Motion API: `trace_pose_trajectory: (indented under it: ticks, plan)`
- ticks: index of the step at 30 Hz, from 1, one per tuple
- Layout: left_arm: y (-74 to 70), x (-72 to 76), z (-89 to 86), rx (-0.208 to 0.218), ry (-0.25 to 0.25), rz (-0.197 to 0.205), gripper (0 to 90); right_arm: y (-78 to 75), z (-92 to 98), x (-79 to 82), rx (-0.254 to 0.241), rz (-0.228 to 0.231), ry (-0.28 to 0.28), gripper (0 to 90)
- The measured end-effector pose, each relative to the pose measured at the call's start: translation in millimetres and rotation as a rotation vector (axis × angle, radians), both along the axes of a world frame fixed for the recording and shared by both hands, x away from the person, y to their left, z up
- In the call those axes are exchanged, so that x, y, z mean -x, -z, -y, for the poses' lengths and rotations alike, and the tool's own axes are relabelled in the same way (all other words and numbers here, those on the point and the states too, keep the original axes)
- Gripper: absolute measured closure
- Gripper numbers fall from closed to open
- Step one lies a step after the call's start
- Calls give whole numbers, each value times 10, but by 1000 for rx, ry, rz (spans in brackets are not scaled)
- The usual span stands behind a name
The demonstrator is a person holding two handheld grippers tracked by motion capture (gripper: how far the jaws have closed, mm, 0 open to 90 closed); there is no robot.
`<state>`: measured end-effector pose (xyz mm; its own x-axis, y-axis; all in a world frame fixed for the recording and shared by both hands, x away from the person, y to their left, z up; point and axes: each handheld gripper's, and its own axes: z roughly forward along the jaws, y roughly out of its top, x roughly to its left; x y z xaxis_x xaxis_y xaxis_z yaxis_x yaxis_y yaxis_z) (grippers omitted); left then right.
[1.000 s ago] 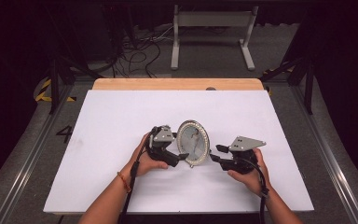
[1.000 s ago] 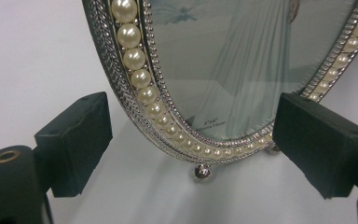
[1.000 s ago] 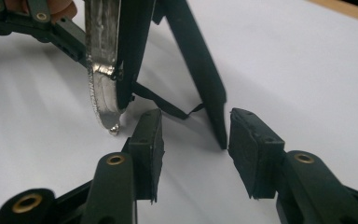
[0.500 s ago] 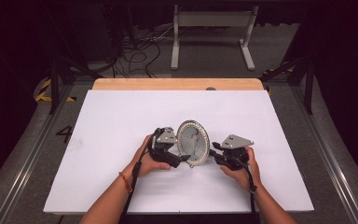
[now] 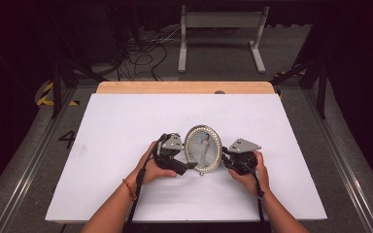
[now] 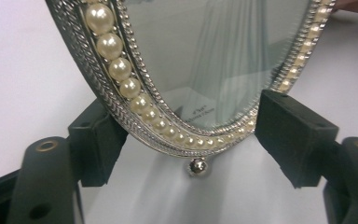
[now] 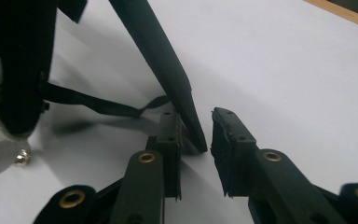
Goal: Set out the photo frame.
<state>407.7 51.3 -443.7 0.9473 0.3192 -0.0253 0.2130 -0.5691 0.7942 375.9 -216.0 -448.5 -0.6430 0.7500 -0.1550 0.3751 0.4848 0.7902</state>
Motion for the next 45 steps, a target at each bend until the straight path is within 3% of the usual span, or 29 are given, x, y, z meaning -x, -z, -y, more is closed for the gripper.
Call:
trace_pose_trajectory:
  ticks: [6,10,15,19,21,22,24,26,28,31,36,39,42,45]
  plan:
    - [-24,51,-2,-11,5,1,251,17,32,-37,-3,-20,17,705]
    - [-31,75,2,-25,-4,5,243,-17,98,19,-45,-24,19,670]
    - [-32,81,-8,-8,-17,9,243,-165,185,167,-73,-6,-33,671]
    - [-69,73,-24,22,-51,34,212,-266,225,310,-67,-32,-125,645]
    - [-75,65,-28,28,-56,39,209,-281,228,335,-71,-41,-144,633]
    - [-77,54,-31,30,-62,41,203,-297,206,393,-56,-67,-202,599]
    - [-74,52,-30,32,-66,42,203,-301,194,413,-43,-70,-210,582]
    - [-69,46,-32,28,-76,43,203,-313,181,447,-75,-100,-247,564]
    - [-70,35,-38,35,-74,43,207,-339,152,486,-60,-88,-249,534]
    - [-68,32,-22,31,-71,48,214,-375,92,505,-123,-83,-255,519]
    - [-64,35,10,21,-49,49,243,-366,15,502,-167,-90,-268,557]
    - [-56,33,18,12,-57,47,244,-352,11,486,-180,-78,-232,631]
    - [-59,27,1,15,-53,46,296,-355,21,473,-188,-78,-209,612]
    - [-74,38,0,1,-52,65,355,-374,44,439,-243,-68,-157,612]
